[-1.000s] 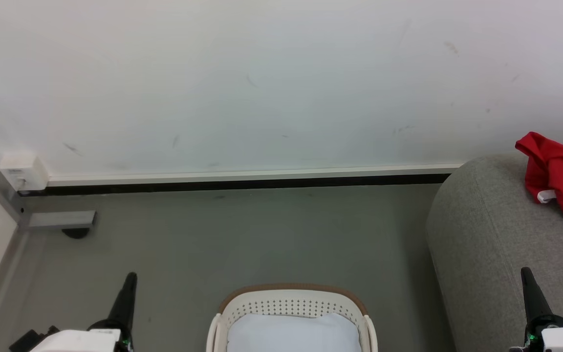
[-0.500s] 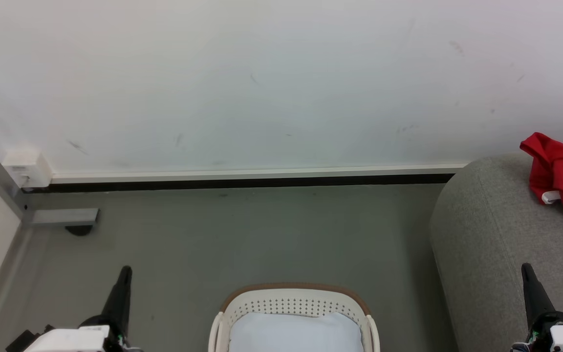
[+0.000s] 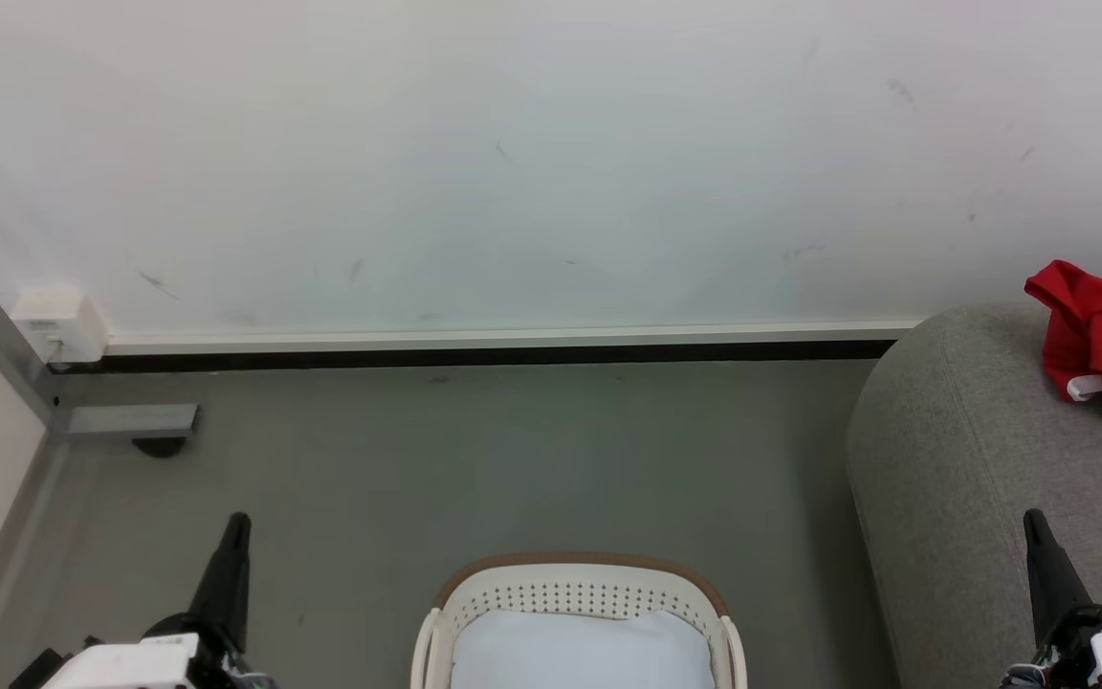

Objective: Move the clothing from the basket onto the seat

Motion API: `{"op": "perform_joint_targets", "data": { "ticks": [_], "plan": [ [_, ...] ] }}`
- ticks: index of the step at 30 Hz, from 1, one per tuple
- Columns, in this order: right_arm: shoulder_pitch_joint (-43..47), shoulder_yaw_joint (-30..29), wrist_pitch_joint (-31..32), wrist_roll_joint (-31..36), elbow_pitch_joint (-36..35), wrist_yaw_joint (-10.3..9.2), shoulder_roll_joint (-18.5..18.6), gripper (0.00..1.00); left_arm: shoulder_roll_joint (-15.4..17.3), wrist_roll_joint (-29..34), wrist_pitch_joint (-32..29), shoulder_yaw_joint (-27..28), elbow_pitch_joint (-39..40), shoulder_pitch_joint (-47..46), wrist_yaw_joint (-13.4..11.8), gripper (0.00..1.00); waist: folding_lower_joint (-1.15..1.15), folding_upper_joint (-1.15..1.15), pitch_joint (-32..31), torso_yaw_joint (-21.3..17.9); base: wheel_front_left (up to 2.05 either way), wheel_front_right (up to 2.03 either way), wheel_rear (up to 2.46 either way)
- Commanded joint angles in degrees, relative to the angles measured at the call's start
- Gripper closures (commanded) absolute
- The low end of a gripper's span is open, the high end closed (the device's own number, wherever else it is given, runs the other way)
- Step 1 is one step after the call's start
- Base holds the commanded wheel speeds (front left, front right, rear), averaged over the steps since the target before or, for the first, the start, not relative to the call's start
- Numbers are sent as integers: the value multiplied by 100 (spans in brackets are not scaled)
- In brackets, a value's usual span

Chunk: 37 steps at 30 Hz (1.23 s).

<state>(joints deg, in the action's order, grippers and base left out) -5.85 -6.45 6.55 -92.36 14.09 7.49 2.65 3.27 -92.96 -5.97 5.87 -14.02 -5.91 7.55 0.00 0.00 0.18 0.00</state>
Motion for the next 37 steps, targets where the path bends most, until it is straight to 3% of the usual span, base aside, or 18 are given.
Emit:
{"op": "perform_joint_targets", "data": {
  "ticks": [1,37],
  "plan": [
    [-68,-21,19,-11,-26,0,42,100,9,-4,-20,26,-6,-52,17,100,0,0,0,0,0,0,0],
    [-67,-20,17,-12,-24,0,41,100,-11,40,-42,54,-6,-54,17,100,0,0,0,0,0,0,0]
  ]
}}
